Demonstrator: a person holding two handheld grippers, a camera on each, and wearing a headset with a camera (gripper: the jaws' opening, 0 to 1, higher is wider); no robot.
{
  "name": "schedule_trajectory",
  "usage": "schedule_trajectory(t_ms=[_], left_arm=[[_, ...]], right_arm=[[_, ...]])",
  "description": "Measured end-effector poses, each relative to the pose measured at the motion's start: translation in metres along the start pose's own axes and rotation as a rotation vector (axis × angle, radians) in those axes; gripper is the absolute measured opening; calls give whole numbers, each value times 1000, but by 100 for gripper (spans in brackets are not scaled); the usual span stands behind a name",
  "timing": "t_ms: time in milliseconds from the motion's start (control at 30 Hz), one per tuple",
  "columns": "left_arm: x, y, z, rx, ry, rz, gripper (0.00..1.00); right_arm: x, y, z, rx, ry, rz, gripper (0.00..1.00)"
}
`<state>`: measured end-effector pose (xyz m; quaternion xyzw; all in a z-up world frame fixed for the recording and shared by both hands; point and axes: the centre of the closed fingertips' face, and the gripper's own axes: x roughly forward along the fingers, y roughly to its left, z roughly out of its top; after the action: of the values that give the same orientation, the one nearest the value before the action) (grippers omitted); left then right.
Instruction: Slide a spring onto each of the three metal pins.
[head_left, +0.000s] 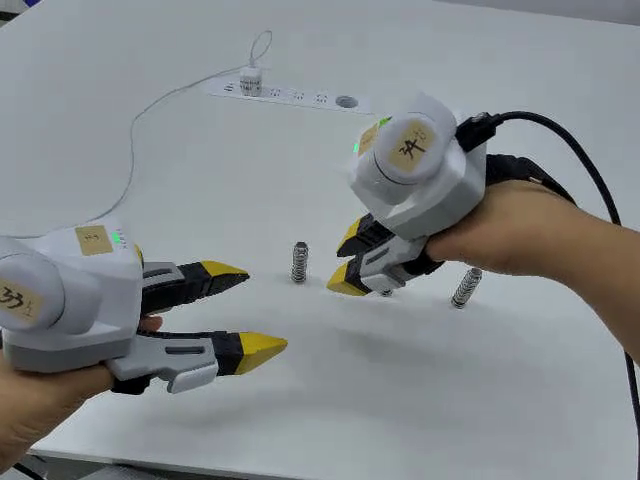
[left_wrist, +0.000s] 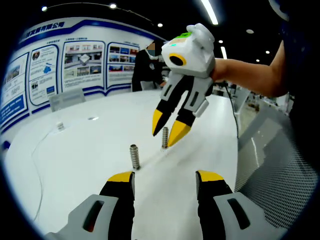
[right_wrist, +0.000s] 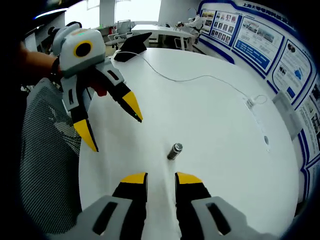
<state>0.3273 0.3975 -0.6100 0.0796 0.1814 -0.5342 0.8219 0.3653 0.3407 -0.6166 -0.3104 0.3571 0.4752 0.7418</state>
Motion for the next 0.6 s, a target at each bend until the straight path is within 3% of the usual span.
schedule_trajectory(t_ms=[600], left_arm=[[-4, -5, 5, 5, -10, 5, 52]], right_arm=[[-22, 17, -27, 71, -75, -38, 23]])
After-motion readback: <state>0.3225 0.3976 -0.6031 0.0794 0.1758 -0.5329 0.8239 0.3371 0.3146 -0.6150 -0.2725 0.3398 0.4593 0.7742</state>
